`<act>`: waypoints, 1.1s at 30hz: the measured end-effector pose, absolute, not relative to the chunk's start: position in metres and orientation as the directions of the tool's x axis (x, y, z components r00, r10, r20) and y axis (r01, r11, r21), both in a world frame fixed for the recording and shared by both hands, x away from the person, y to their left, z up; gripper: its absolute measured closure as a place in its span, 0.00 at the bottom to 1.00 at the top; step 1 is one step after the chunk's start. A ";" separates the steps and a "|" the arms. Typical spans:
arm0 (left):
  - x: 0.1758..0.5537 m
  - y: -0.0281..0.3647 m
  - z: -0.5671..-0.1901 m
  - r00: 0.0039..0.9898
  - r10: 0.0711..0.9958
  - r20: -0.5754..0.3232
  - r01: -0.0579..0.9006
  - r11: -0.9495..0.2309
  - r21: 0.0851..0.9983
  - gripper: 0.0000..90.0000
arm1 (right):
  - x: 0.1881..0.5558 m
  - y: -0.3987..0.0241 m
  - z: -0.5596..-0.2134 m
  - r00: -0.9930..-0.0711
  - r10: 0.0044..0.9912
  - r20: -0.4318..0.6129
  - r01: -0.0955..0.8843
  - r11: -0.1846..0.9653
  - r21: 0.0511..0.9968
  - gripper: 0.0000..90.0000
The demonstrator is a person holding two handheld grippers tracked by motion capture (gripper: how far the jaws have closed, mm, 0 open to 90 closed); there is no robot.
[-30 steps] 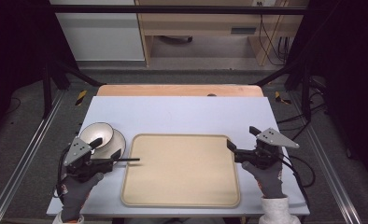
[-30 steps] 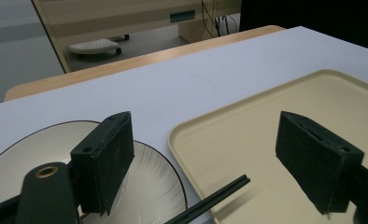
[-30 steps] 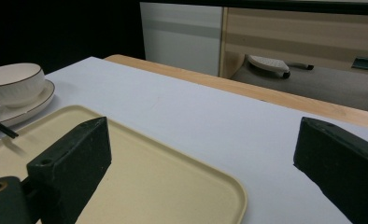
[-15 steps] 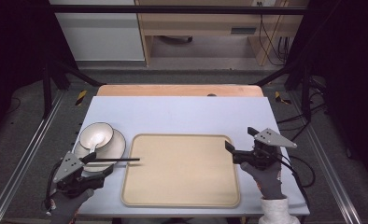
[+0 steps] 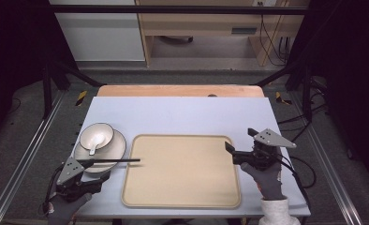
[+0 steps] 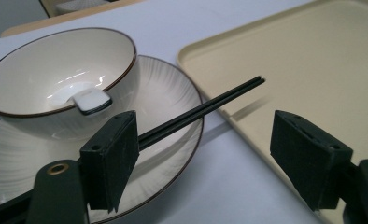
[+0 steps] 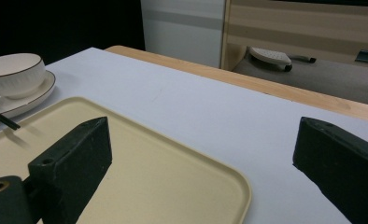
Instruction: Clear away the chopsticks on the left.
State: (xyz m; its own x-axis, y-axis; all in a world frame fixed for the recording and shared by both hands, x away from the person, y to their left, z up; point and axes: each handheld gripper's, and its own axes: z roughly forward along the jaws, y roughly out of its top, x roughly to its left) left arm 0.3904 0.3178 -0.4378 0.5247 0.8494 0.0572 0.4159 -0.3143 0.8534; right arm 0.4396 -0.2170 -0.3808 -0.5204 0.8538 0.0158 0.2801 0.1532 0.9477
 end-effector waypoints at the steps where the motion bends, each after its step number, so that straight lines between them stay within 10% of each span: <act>1: 0.392 0.320 -0.440 0.515 0.855 0.064 0.419 -0.316 0.852 0.29 | 0.440 -0.217 -0.381 -0.520 0.854 0.015 0.281 0.155 0.947 0.05; 33: 0.422 0.330 -0.463 0.470 0.874 0.121 0.495 -0.375 0.784 0.58 | 0.442 -0.213 -0.384 -0.521 0.854 0.014 0.295 0.165 0.941 0.05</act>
